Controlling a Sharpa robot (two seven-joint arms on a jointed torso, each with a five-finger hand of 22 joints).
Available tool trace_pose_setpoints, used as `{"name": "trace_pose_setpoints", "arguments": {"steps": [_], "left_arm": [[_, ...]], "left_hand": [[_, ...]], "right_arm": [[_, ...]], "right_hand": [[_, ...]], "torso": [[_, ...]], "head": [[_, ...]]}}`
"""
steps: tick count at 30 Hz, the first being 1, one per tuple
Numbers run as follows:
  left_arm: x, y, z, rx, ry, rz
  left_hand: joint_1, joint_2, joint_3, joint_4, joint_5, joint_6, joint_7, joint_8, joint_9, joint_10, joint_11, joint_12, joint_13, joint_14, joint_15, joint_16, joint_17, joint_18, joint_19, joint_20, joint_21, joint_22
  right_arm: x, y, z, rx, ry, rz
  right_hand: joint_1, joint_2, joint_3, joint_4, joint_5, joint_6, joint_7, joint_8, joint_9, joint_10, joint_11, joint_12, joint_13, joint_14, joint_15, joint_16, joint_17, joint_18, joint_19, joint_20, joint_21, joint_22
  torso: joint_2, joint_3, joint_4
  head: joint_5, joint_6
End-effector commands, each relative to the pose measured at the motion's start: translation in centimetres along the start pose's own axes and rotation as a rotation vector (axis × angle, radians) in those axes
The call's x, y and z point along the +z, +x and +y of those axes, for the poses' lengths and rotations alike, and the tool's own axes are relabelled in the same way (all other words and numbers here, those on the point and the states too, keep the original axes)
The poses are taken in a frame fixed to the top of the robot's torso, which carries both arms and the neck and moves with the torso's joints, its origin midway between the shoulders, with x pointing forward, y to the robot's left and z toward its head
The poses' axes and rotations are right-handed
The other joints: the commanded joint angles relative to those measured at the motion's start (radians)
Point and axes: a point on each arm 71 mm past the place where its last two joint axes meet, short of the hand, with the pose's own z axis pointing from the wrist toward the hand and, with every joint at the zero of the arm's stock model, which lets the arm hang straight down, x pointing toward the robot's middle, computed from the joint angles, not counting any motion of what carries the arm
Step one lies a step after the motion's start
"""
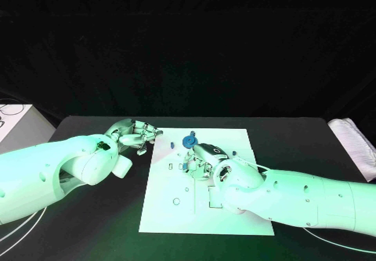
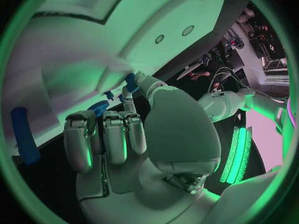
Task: Assemble the parts on the task board
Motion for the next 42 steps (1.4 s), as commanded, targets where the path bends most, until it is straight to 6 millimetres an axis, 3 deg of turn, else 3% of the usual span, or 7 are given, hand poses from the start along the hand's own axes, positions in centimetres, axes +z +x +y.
{"name": "trace_pose_setpoints", "arguments": {"steps": [1, 15, 23, 27, 33, 37, 42], "left_arm": [[0.0, 0.2, -0.1, 0.005, 0.006, 0.02], [0.0, 0.0, -0.1, 0.011, 0.004, 0.018], [0.0, 0.0, 0.0, 0.013, 0.0, 0.017], [0.2, 0.1, 0.0, 0.028, -0.007, 0.019], [0.6, 0.7, 0.5, 0.108, -0.07, 0.076], [0.8, 1.3, 1.1, 0.219, -0.153, 0.169], [1.6, 2.1, 1.2, 0.346, -0.239, 0.24]], "left_hand": [[-0.009, 0.002, 0.005, -0.001, -0.001, -0.008, 0.001, 0.006, 0.001, -0.005, 0.001, 0.003, 0.001, 0.004, 0.001, 0.004, 0.001, -0.012, 0.008, 0.001, 0.004, 0.001], [-0.01, 0.002, 0.005, -0.001, -0.001, -0.012, 0.002, 0.008, 0.003, -0.008, 0.002, 0.008, 0.003, 0.004, 0.001, 0.005, 0.001, -0.012, 0.011, 0.001, 0.006, 0.004], [-0.01, 0.001, 0.004, -0.001, -0.001, -0.013, 0.002, 0.008, 0.003, -0.009, 0.002, 0.009, 0.003, 0.004, 0.002, 0.005, 0.001, -0.013, 0.011, 0.001, 0.007, 0.005], [-0.01, 0.001, 0.004, -0.001, -0.001, -0.013, 0.002, 0.008, 0.003, -0.009, 0.002, 0.009, 0.003, 0.004, 0.002, 0.005, 0.001, -0.013, 0.011, 0.001, 0.007, 0.005], [-0.038, 0.005, -0.003, 0.002, -0.002, -0.017, 0.002, 0.017, 0.009, 0.007, 0.002, 0.043, 0.013, 0.031, 0.002, 0.026, 0.047, -0.021, 0.046, 0.001, 0.028, 0.049], [-0.193, 0.043, -0.038, 0.006, 0.0, -0.017, -0.004, 0.024, 0.013, 0.039, -0.002, 0.099, 0.052, 0.062, -0.001, 0.048, 0.099, -0.032, 0.095, -0.002, 0.059, 0.109], [-0.226, 0.045, -0.059, 0.006, -0.001, -0.001, -0.014, 0.042, 0.024, 0.066, -0.009, 0.137, 0.091, 0.073, -0.008, 0.055, 0.119, -0.036, 0.113, -0.006, 0.07, 0.133]], "right_arm": [[0.0, 0.3, 0.1, -0.017, -0.012, 0.021], [0.0, 0.2, 0.1, -0.003, -0.024, 0.009], [-0.2, 0.0, 0.3, 0.015, -0.04, -0.013], [-0.8, -0.4, 0.5, 0.035, -0.063, -0.036], [-1.6, -2.7, 0.4, 0.113, -0.117, -0.046], [-2.0, -5.0, -0.3, 0.158, -0.135, -0.022], [-2.4, -7.8, -1.3, 0.189, -0.137, -0.015]], "right_hand": [[-0.008, -0.002, -0.006, 0.002, 0.001, -0.009, 0.001, -0.001, -0.002, 0.102, 0.01, -0.002, 0.26, 0.104, 0.007, 0.004, 0.263, -0.014, 0.106, 0.009, 0.002, 0.263], [-0.037, -0.033, -0.078, 0.02, 0.002, -0.077, 0.023, -0.025, -0.018, 0.04, 0.03, -0.078, 0.203, 0.104, 0.026, 0.004, 0.263, -0.014, 0.106, 0.027, 0.002, 0.263], [-0.031, -0.029, -0.177, 0.058, 0.005, -0.117, 0.035, -0.034, -0.029, 0.013, 0.042, -0.109, 0.178, 0.104, 0.036, 0.004, 0.263, -0.014, 0.106, 0.037, 0.002, 0.263], [0.0, -0.021, -0.257, 0.105, 0.007, -0.127, 0.039, -0.034, -0.036, 0.01, 0.045, -0.111, 0.173, 0.104, 0.041, 0.004, 0.263, -0.014, 0.106, 0.041, 0.002, 0.263], [0.039, -0.006, -0.259, 0.113, 0.007, -0.121, 0.037, -0.028, -0.037, 0.022, 0.043, -0.096, 0.184, 0.104, 0.039, 0.004, 0.263, -0.014, 0.106, 0.041, 0.002, 0.263], [0.063, 0.005, -0.248, 0.11, 0.006, -0.098, 0.031, -0.011, -0.031, 0.018, 0.039, -0.1, 0.18, 0.104, 0.036, 0.004, 0.263, -0.014, 0.106, 0.039, 0.002, 0.263], [0.063, 0.004, -0.248, 0.11, 0.005, -0.098, 0.031, -0.01, -0.031, 0.017, 0.039, -0.101, 0.179, 0.104, 0.036, 0.004, 0.263, -0.014, 0.106, 0.038, 0.002, 0.263]], "torso": [[0.0, 0.0003, -0.0002], [0.0, 0.0005, -0.0017], [0.002, 0.001, 0.0004], [-0.001, 0.0012, 0.002], [-0.005, 0.0006, -0.0011], [-0.013, -0.0003, -0.0055], [-0.024, 0.0011, -0.0097]], "head": [[0.0, 0.0], [-0.001, 0.006], [-0.003, 0.008], [-0.004, 0.01], [-0.002, 0.011], [0.0, 0.007], [0.004, -0.002]]}}
